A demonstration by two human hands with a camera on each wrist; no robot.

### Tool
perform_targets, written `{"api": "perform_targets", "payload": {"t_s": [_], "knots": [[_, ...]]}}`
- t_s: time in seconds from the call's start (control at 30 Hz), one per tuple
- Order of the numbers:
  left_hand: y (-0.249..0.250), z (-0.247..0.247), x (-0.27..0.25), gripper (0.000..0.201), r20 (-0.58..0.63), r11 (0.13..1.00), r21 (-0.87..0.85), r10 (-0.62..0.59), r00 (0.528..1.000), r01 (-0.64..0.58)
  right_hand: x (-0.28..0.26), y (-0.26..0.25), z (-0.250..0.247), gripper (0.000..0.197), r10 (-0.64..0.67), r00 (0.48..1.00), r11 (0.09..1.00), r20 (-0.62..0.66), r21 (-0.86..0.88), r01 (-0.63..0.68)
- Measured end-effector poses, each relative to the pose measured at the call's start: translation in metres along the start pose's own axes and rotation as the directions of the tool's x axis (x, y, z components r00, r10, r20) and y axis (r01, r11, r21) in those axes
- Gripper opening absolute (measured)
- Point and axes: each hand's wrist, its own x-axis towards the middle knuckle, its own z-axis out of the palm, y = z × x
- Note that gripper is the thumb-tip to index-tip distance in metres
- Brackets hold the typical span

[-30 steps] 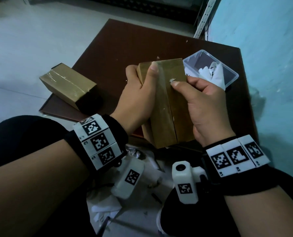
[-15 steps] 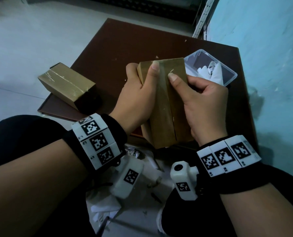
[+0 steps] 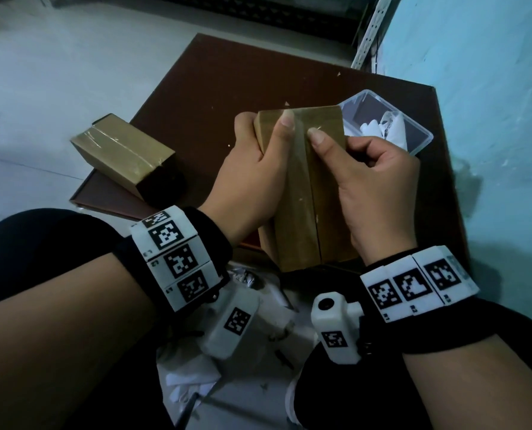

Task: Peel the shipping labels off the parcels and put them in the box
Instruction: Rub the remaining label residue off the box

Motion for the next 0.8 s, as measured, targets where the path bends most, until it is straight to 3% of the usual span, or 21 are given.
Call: {"api": "perform_targets", "payload": {"t_s": [0.33, 0.47, 0.73, 0.8], "knots": [[0.005, -0.013, 0.006, 0.056, 0.027, 0.986, -0.019, -0.166, 0.986, 0.166, 0.005, -0.002, -0.005, 0.027, -0.065, 0.987, 0.973, 0.145, -0.209, 0.094], [0.007, -0.016, 0.005, 0.062, 0.104, 0.970, -0.033, -0.238, 0.966, 0.242, 0.002, -0.003, -0.003, 0.035, -0.134, 0.989, 0.946, 0.057, -0.291, 0.145], [0.003, -0.013, 0.004, 0.054, 0.173, 0.976, -0.002, -0.215, 0.961, 0.218, -0.001, 0.006, 0.002, 0.057, -0.223, 0.973, 0.905, -0.050, -0.381, 0.188], [-0.001, -0.012, 0.005, 0.063, 0.188, 0.977, 0.018, -0.214, 0.959, 0.214, 0.000, 0.005, 0.003, 0.060, -0.217, 0.973, 0.913, -0.084, -0.370, 0.171]]}}
